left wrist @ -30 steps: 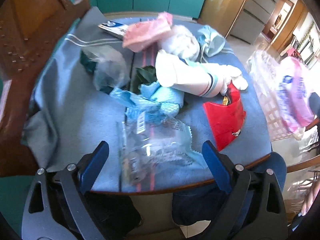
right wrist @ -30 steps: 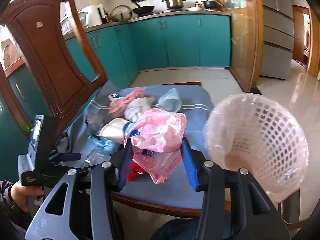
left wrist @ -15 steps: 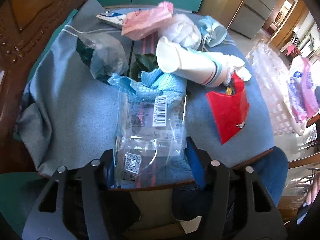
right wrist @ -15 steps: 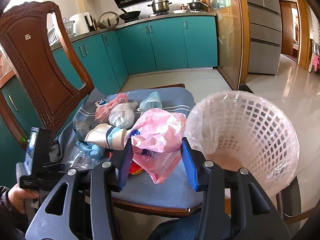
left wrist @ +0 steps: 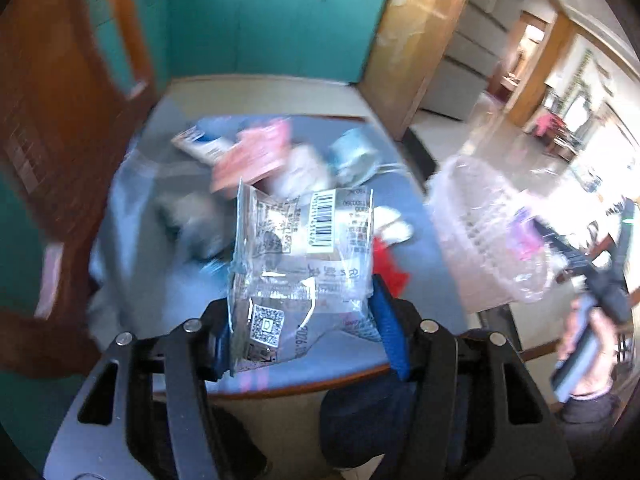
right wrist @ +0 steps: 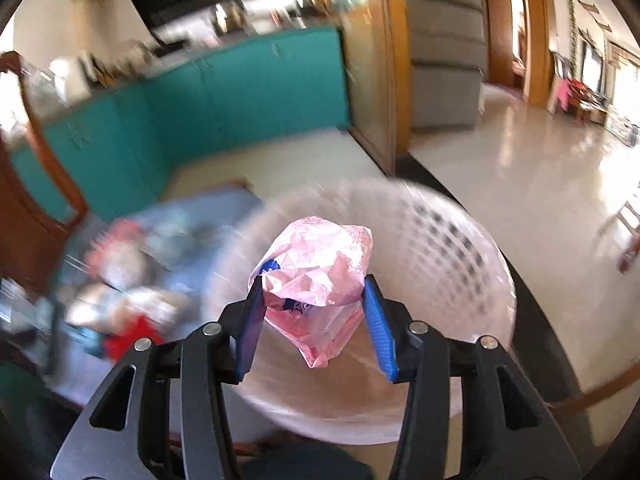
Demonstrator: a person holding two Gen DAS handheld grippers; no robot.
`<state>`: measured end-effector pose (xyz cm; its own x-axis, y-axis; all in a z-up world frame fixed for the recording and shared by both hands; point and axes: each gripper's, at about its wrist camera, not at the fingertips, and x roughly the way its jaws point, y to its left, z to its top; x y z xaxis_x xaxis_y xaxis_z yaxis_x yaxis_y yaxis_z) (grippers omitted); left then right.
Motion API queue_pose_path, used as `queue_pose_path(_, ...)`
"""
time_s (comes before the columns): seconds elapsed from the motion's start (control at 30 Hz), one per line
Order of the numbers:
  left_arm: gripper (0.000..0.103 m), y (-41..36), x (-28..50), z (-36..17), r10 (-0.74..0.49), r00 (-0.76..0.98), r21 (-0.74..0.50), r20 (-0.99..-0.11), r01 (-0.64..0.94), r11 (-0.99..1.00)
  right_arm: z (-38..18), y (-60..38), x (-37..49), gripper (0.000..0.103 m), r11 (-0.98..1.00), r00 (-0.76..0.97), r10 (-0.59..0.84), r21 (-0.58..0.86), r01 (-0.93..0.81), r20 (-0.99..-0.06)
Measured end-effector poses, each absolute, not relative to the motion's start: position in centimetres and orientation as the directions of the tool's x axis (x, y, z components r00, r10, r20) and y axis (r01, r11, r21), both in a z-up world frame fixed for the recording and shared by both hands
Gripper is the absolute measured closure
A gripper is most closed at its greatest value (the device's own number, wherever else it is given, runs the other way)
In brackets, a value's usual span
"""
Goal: Collect trash
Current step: 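Carry both items over the white mesh basket and open both tools to drop them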
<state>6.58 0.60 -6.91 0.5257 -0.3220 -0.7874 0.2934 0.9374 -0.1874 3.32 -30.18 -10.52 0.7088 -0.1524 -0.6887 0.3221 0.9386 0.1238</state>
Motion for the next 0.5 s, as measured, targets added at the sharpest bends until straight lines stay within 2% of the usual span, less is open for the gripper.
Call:
queue_pose_path(0.07, 0.043, -1.7, 7.0, -6.1, -0.363, 0.516, -0.196, -0.776, 0.351, 0.916, -11.7, -31.3, 3.8, 0.049, 0.928, 0.672, -0.149, 0.133, 0.349, -0.726)
queue_pose_path(0.13, 0.043, -4.5, 7.2, -5.8, -0.398, 0.506, -0.189, -0.765, 0.415, 0.890, -11.4, -32.1, 3.2, 0.034, 0.916, 0.689, -0.136, 0.175, 0.362, -0.712)
queue_pose_path(0.2, 0.043, -7.6, 7.9, -5.7, -0.431, 0.483, -0.189, -0.762, 0.472, 0.861, -10.3, -32.6, 2.0, 0.024, 0.900, 0.721, -0.152, 0.207, 0.384, -0.676)
queue_pose_path(0.37, 0.043, -14.8, 9.5, -6.6, -0.520, 0.378, -0.234, -0.766, 0.590, 0.773, -7.3, -35.3, -2.4, 0.023, 0.854, 0.746, -0.275, 0.203, 0.480, -0.607)
queue_pose_path(0.5, 0.042, -19.9, 9.6, -7.1, -0.562, 0.318, -0.244, -0.764, 0.664, 0.707, -6.4, -37.1, -5.9, 0.020, 0.812, 0.740, -0.333, 0.221, 0.540, -0.585)
